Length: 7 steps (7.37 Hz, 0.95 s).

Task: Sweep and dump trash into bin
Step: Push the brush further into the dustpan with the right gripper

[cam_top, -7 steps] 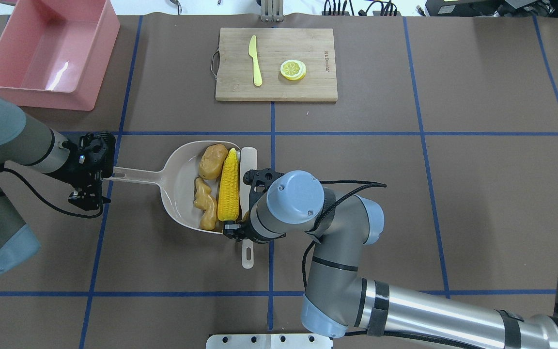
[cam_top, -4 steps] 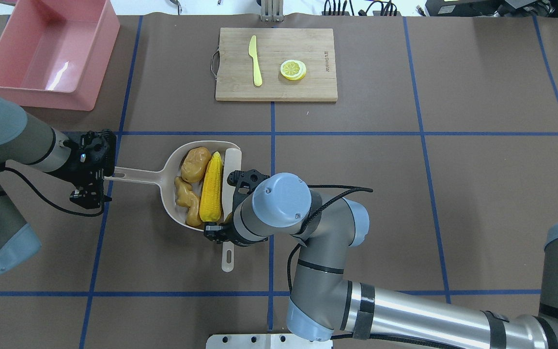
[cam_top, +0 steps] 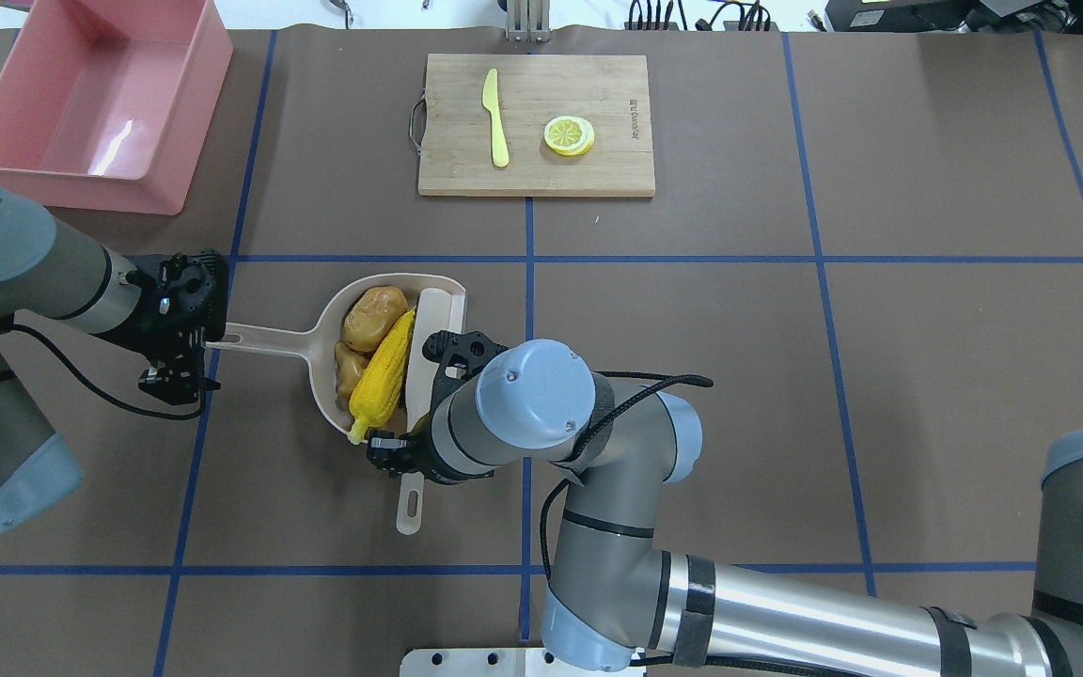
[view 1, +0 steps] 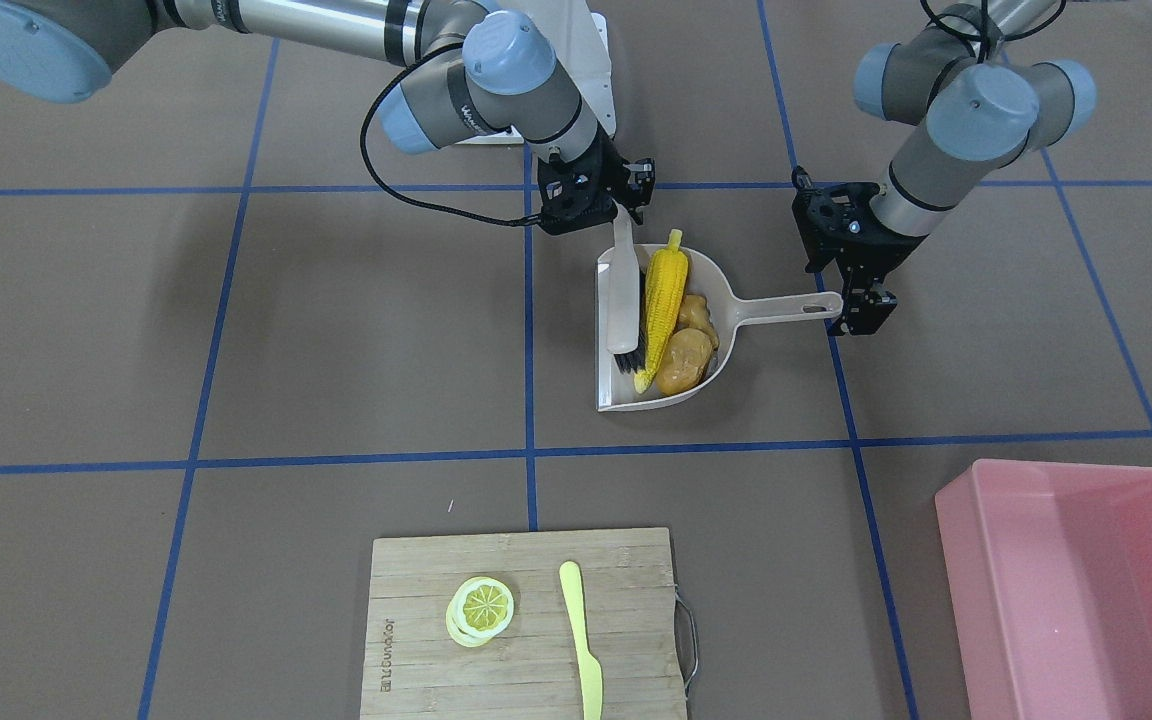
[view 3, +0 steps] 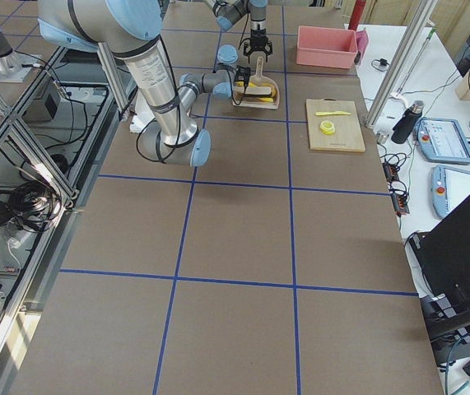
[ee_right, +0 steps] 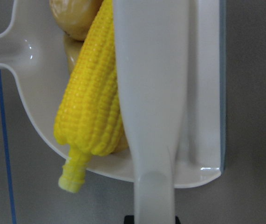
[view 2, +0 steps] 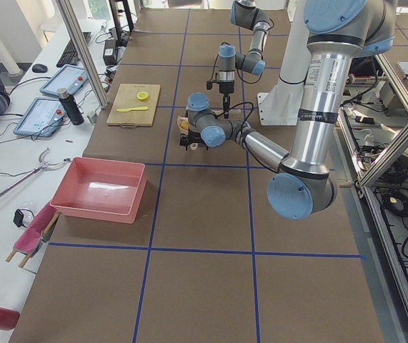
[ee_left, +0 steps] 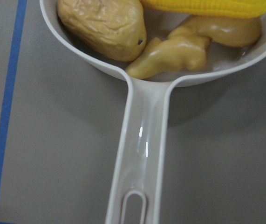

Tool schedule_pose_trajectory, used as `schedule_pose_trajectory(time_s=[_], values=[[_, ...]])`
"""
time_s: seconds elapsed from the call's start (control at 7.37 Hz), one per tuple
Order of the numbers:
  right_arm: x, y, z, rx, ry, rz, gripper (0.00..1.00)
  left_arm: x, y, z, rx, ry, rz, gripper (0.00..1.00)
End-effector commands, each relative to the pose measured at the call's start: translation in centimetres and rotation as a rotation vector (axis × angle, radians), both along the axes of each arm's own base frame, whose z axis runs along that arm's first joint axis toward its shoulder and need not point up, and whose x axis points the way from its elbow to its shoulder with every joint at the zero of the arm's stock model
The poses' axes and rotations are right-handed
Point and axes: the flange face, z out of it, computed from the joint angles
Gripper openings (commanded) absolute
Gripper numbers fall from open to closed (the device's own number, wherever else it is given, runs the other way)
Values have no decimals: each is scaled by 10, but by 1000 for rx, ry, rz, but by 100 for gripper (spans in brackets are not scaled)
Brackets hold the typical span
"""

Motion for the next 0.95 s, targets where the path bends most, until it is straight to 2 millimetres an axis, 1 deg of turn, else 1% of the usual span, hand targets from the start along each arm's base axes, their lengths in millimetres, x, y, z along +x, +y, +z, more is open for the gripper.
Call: schedule_pose_trajectory(time_s=[0.0,0.14,0.27,0.41,0.81], values=[[4,0,7,-6,10,-10,0,1,-2,0,16,-14,-18,98],[12,-8,10,-26,24,-31,0,1,-3,-1,22,-21,-26,98],[31,-15,4,-47,43,-45,0,3,-6,-8,35,-16,-35,98],[41,-12,2,-51,54,-47,0,6,-8,-13,42,-12,-34,98],[40,-13,12,-66,90,-47,0,12,-11,-18,46,-13,-36,97]])
